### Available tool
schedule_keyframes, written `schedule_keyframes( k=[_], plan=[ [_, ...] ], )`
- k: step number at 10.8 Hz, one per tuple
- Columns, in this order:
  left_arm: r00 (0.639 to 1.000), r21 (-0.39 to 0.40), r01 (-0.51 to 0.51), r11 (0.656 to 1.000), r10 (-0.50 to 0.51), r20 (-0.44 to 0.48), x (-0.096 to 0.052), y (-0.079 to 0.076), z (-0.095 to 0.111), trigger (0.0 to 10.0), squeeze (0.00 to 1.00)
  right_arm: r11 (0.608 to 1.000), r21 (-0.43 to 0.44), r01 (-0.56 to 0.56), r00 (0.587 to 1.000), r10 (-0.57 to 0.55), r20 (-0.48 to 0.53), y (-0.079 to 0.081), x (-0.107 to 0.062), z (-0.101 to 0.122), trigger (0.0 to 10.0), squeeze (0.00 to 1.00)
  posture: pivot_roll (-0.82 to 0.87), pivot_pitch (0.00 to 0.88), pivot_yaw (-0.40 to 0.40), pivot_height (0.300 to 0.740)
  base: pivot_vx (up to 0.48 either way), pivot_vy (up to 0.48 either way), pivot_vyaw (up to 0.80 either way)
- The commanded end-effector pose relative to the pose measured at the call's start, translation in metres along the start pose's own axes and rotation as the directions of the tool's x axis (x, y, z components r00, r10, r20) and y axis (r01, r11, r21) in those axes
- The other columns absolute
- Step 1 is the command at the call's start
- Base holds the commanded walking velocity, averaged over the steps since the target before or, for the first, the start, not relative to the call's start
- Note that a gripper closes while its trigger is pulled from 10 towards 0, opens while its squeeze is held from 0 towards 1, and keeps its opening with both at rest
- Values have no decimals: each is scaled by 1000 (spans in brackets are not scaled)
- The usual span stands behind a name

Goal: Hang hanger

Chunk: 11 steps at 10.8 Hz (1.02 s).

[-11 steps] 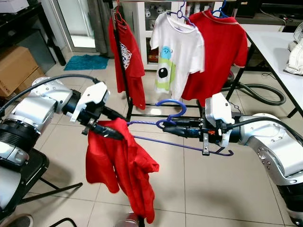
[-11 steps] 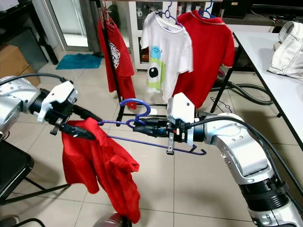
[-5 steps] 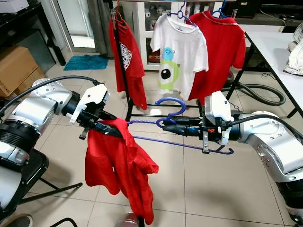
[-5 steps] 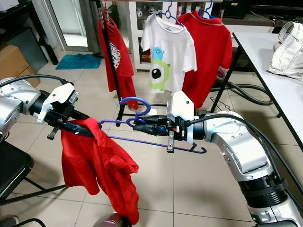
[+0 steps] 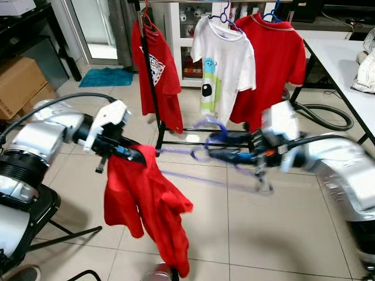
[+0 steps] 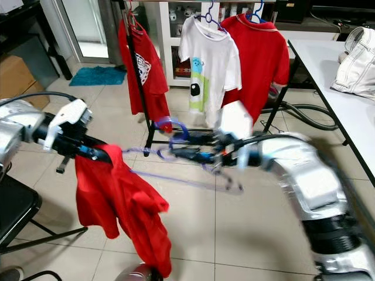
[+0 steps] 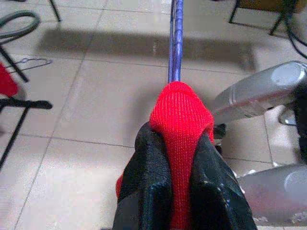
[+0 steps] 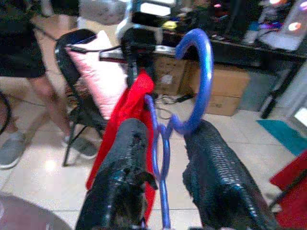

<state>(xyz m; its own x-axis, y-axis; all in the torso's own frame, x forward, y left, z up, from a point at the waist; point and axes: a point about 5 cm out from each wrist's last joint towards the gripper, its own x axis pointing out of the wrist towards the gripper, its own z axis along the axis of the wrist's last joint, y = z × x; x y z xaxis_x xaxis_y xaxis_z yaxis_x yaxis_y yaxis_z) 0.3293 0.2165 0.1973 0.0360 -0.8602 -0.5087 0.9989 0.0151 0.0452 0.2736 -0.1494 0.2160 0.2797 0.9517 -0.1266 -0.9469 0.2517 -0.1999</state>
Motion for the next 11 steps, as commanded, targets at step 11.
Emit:
schedule_keyframes(
  k=[11],
  plan=[
    [888,49,-23,999,-2,461,-20,7,63,0,0,775,381,504,863,-468,-189,21,-21,-87,10000,1000,32,0,89,740,0,0,0]
  ],
)
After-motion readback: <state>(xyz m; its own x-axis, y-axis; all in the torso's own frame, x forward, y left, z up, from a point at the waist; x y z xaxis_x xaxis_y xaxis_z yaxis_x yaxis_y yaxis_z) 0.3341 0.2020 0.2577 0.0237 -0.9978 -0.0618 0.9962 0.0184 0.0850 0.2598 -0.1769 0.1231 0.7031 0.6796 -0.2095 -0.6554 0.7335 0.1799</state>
